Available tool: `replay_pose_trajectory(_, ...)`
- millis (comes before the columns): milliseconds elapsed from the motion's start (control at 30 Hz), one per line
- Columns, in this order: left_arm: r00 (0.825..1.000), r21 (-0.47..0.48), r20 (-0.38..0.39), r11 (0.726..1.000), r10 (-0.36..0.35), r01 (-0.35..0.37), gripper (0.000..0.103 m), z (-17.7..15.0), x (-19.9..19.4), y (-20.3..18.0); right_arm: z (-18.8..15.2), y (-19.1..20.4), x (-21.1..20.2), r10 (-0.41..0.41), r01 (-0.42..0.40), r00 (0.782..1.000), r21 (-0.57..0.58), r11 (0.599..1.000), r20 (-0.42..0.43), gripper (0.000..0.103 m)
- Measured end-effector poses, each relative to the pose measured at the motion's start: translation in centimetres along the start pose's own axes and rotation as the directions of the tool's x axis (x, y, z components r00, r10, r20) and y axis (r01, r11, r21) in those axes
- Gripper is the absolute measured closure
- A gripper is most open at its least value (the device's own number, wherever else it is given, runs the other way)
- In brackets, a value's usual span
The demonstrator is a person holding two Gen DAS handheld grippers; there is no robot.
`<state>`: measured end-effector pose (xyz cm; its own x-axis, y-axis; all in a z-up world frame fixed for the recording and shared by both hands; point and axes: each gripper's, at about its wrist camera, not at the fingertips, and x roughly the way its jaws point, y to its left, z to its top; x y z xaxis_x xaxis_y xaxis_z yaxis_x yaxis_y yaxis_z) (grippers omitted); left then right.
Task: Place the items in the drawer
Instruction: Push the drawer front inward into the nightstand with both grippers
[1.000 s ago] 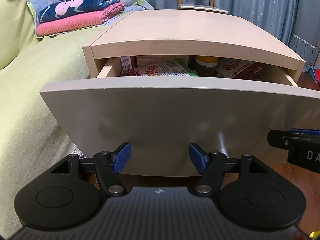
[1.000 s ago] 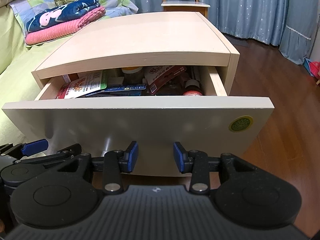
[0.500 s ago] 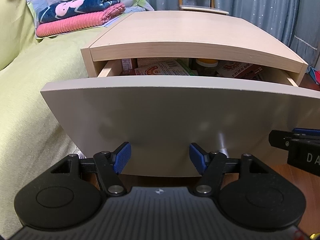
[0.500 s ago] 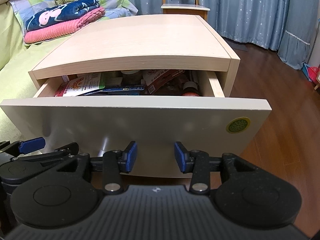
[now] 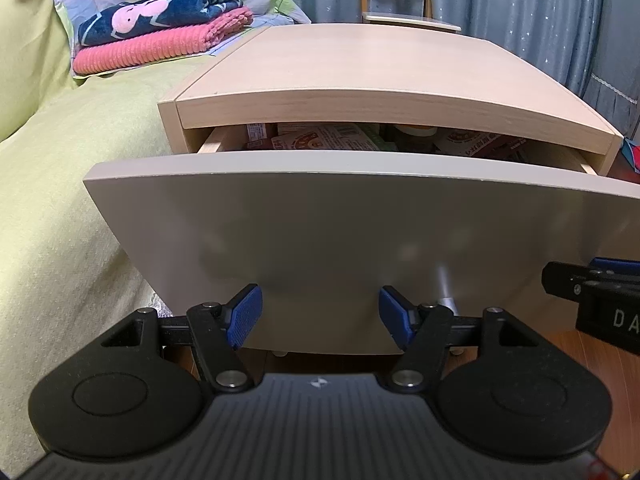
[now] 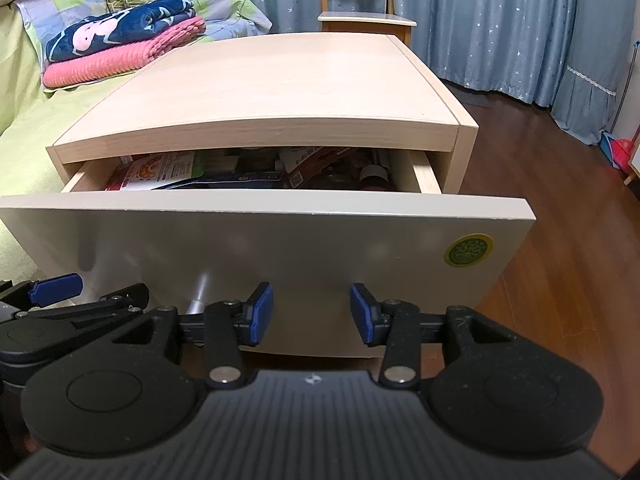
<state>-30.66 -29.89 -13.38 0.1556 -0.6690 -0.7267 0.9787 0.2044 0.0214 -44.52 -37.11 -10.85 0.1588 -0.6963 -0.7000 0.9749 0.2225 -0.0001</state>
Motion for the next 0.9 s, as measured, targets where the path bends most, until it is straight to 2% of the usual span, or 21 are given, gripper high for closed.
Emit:
replay_pose_trajectory(667, 1.000, -0.002, 0.004, 1.000, 0.006, -0.006, 0.035, 0.6, 0.8, -0.4, -0.3, 0.1, 0.3, 0.003, -0.003, 1.000, 0.002, 1.000, 0.006, 0.063)
replay_pose_trajectory(900, 1.000, -0.002, 0.005, 1.000, 0.016, -0.016, 0.032, 1.0, 1.2, -0.4, -0.4, -0.1, 0.6, 0.006, -0.006, 1.000, 0.006, 1.000, 0.010, 0.063)
